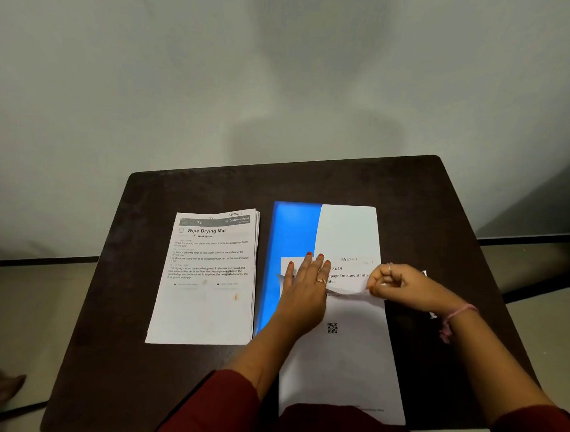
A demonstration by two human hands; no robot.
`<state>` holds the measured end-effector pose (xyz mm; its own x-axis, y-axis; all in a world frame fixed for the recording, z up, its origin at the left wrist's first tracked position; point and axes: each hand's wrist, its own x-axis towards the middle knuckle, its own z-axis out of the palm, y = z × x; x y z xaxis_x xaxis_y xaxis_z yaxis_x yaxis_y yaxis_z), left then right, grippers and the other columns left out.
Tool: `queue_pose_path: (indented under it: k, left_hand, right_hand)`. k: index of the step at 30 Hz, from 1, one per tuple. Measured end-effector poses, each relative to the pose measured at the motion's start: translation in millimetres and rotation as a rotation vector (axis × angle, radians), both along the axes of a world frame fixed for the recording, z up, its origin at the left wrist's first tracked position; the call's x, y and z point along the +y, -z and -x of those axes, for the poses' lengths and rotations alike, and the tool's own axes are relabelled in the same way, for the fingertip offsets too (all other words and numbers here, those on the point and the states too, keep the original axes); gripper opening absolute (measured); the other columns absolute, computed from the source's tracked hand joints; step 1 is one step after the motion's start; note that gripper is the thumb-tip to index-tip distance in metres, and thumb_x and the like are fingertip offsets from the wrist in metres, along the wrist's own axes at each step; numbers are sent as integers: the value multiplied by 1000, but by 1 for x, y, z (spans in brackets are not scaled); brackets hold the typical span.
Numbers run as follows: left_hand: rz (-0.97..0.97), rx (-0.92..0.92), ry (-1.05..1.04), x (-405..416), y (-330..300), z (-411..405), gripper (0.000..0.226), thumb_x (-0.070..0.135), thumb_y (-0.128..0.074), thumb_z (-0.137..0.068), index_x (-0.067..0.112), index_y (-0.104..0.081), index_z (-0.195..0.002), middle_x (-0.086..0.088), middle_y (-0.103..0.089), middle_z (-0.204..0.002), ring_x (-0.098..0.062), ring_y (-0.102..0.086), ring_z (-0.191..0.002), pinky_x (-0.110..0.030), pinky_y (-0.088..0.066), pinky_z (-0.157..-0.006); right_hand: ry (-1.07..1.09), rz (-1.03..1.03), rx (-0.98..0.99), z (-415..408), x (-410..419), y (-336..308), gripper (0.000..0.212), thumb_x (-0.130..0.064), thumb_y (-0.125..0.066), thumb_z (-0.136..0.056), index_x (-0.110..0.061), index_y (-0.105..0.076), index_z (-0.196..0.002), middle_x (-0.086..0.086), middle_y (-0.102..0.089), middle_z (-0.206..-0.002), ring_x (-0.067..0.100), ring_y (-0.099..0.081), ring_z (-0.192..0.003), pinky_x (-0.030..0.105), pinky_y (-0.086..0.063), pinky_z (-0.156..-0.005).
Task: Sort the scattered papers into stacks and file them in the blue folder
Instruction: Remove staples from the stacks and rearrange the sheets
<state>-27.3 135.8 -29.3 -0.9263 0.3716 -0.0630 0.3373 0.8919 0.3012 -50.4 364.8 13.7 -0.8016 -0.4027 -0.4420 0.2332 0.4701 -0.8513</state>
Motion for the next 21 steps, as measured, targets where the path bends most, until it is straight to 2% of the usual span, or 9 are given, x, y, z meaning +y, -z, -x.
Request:
queue_pose_path:
  k: [3, 5, 7, 9, 10, 12, 13, 16, 21]
  left_hand:
    - [6, 60, 77, -3, -1, -1, 50, -2, -55, -79, 8, -58, -128, -9, -60, -125, -30, -49, -129, -59, -20, -107]
    - [28, 165, 99, -4, 1, -3, 45, 2, -67, -66, 14, -69, -109, -3, -67, -101, -24, -65, -105, -57, -36, -98]
    - [20, 184, 89, -4, 3, -5, 43, 6, -78, -60, 17, -71, -101, 1, -66, -91, -19, -68, -90, -56, -44, -92]
    - [-3, 201, 95, -4, 7, -9, 32, 15, -78, -68, 21, -70, -99, 5, -64, -87, -15, -66, -83, -55, -44, -92]
    - [-3, 220, 103, -5, 10, -10, 21, 21, -69, -78, 24, -70, -98, 7, -64, -86, -14, -66, -81, -54, -45, -93]
    - [10, 215, 108, -7, 11, -11, 19, 26, -54, -84, 28, -70, -94, 10, -63, -84, -11, -65, -78, -52, -47, -91]
    - [14, 195, 118, -9, 9, -12, 17, 21, -61, -80, 28, -70, -92, 10, -63, -83, -12, -65, -76, -52, -47, -90]
    - [22, 185, 100, -15, 16, -14, 44, 4, -83, -54, 25, -69, -91, 8, -63, -84, -11, -65, -75, -51, -49, -88]
    - [-7, 169, 75, -15, 17, -15, 47, 32, -91, -57, 20, -72, -98, 7, -67, -91, -11, -67, -80, -46, -52, -85]
  right_hand:
    - [177, 11, 58, 12, 3, 13, 9, -8, -60, -91, -7, -69, -93, 3, -73, -89, 16, -67, -86, 19, -50, -80]
    - [232, -206, 222, 23, 3, 33, 13, -16, -64, -89, -15, -70, -101, 2, -70, -101, 20, -65, -93, 29, -51, -89]
    - [192, -397, 315, 35, -1, 45, 23, -19, -66, -88, -18, -68, -111, 1, -65, -116, 18, -60, -105, 33, -46, -96]
    - [88, -508, 304, 46, -8, 51, 32, -22, -65, -88, -18, -65, -120, 1, -61, -125, 20, -54, -117, 35, -41, -103]
    - [27, -583, 286, 51, -12, 51, 35, -25, -64, -88, -20, -63, -123, 0, -60, -129, 20, -52, -120, 37, -40, -104]
    - [-55, -731, 278, 56, -16, 51, 38, -31, -63, -88, -26, -61, -126, -3, -58, -131, 20, -50, -122, 40, -39, -102]
    - [-58, -766, 274, 59, -18, 50, 38, -32, -64, -87, -28, -61, -125, -4, -58, -130, 20, -50, -121, 40, -38, -101]
    - [3, -760, 288, 62, -21, 47, 29, -30, -67, -85, -30, -67, -114, -7, -63, -121, 17, -54, -116, 37, -35, -97]
    - [26, -699, 369, 60, -18, 40, 16, -24, -65, -87, -31, -72, -100, -11, -72, -100, 12, -58, -106, 33, -33, -94]
